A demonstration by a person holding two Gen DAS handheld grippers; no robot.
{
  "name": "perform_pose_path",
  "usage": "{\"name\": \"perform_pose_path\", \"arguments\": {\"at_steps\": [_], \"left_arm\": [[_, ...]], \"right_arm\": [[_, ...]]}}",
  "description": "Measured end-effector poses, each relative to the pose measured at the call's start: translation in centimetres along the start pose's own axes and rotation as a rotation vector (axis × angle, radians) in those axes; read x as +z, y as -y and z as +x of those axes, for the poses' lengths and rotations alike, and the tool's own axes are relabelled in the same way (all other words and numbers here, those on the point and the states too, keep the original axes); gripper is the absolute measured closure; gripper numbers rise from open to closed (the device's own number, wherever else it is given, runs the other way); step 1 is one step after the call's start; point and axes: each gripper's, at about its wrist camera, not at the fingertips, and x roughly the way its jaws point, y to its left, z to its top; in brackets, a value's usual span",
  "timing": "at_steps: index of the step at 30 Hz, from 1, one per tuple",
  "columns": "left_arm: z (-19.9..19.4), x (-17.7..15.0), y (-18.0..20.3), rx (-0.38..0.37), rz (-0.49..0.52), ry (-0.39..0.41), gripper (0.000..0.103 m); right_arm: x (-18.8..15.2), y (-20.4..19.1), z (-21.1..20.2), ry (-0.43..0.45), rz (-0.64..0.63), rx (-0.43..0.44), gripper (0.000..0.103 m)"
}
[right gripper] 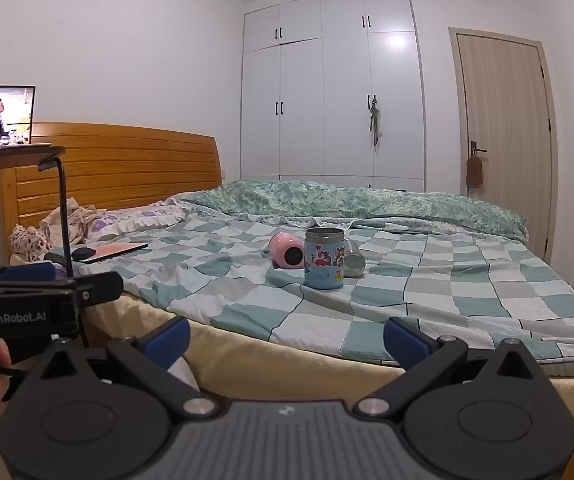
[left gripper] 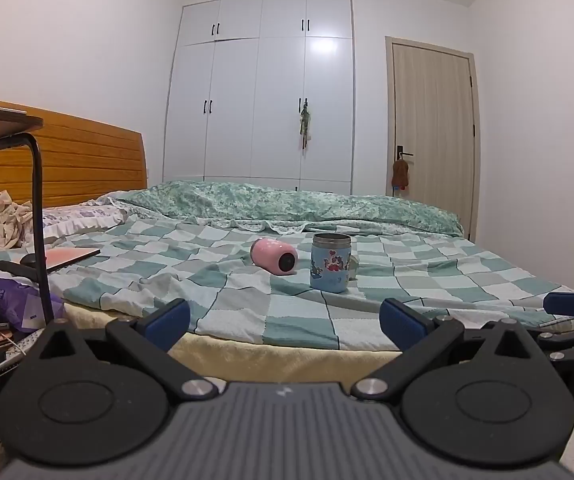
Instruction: Flip cup upright
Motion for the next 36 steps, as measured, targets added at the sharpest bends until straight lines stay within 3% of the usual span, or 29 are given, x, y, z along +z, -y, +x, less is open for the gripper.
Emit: {"name": "perform_pose_path", "arguments": {"at_steps": [36], "left_arm": [[0.12,-0.22,-0.22,0.011,-0.009,-0.006,0.0]], "right_arm": [[-0.19,0.02,0.21,0.002,0.004,0.001,0.0]]}}
